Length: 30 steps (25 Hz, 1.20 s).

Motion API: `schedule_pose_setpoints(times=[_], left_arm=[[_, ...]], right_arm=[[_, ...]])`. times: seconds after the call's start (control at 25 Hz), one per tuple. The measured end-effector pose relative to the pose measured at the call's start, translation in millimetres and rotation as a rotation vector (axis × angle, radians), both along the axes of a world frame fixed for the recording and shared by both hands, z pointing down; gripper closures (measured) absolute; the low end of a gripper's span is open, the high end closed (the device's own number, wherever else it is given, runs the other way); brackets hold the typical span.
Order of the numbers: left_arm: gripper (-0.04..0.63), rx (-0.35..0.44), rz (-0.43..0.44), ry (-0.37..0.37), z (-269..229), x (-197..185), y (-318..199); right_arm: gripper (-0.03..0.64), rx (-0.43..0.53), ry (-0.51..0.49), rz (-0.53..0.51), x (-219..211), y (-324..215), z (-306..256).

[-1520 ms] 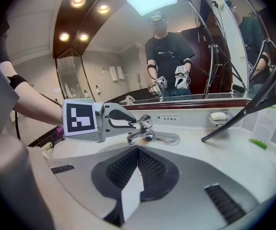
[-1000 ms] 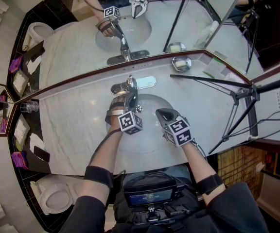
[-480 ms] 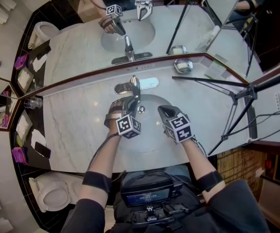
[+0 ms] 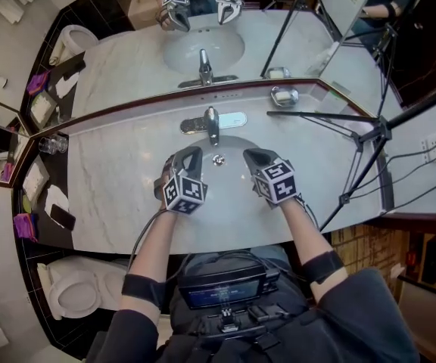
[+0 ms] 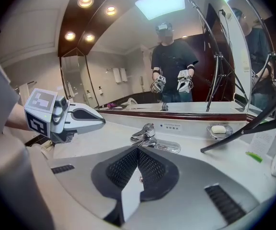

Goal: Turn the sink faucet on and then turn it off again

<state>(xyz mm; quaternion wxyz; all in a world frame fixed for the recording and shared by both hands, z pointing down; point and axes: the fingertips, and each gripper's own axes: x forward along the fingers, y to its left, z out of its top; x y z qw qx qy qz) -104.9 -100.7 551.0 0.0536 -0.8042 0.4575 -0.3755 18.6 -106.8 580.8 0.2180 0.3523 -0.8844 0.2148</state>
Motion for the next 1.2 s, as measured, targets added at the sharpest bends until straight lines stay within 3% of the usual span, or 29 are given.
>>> schedule_pose_setpoints(times=[0.2,0.4,0.6,0.72,1.2], left_arm=[[0.592,-0.028,-0.058,0.179,-20,-11,23],[0.592,-0.096,-0.172,0.434,-40,-30,33],[0.592,-0.114,-0.273,0.558,-36,-62,43],[0.592,-0.112,-0.293,0.594,-36,-71,49],[0.592,-0.117,-0.308,0.602,-37,-76,59]], right_arm=[[0.600,0.020,0.017,0.006,5,2,-15],[0.600,0.044,0.023,0.019,9,1,-27],[0.600,0.037,-0.013,0.053,14,4,-37],[0.601,0.029,-0.036,0.083,21,4,-39],[0.604,0.034,-0.013,0.066,19,10,-38]])
